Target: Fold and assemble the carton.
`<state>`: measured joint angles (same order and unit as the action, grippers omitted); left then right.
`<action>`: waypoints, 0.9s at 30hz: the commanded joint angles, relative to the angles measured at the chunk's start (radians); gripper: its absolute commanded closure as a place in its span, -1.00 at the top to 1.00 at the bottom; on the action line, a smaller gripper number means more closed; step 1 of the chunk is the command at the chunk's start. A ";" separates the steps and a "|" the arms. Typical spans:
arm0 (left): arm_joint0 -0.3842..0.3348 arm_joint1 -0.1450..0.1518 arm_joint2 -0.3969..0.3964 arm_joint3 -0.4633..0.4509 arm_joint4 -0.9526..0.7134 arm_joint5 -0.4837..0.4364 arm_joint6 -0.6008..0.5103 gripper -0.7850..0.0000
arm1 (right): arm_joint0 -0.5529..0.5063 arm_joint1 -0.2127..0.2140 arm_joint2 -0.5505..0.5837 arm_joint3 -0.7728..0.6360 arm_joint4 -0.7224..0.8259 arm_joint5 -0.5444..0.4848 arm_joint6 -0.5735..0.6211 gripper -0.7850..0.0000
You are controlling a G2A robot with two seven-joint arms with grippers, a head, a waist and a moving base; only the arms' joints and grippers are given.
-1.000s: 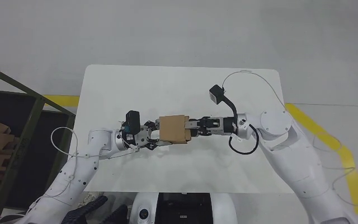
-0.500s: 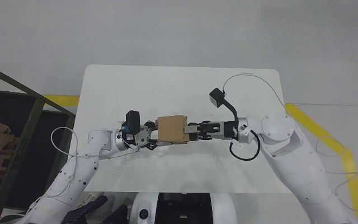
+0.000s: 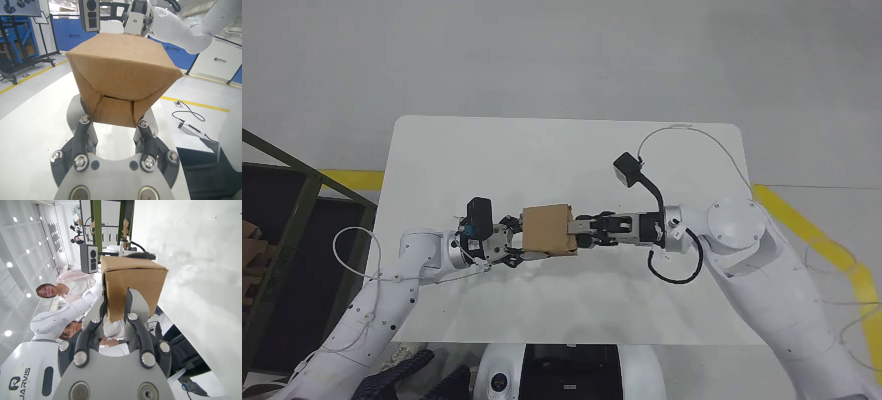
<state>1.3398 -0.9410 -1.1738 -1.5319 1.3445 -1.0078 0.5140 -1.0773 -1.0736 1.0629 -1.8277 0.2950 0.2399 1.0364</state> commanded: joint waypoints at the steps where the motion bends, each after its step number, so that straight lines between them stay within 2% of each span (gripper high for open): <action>1: 0.000 0.000 0.000 0.000 0.000 0.000 0.000 -0.18 | -0.023 0.006 0.022 -0.023 0.001 0.000 -0.002 -0.40; 6: 0.000 0.000 0.000 0.000 0.000 0.000 0.000 -0.19 | -0.090 0.018 0.069 -0.084 0.009 -0.006 -0.010 -0.56; 13: 0.000 0.000 0.000 0.000 0.000 0.000 0.000 -0.18 | -0.133 0.025 0.080 -0.111 0.019 -0.015 -0.008 -0.66; 20: 0.000 0.000 0.000 0.000 0.000 0.000 0.000 -0.18 | -0.099 0.019 0.045 -0.081 0.032 -0.036 -0.001 -0.80; 27: 0.000 0.000 0.000 0.000 0.000 0.000 0.000 -0.22 | -0.044 0.010 -0.007 -0.046 0.023 -0.020 0.005 -0.83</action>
<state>1.3398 -0.9410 -1.1738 -1.5319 1.3445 -1.0078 0.5140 -1.1261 -1.0626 1.0595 -1.8778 0.3183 0.2184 1.0433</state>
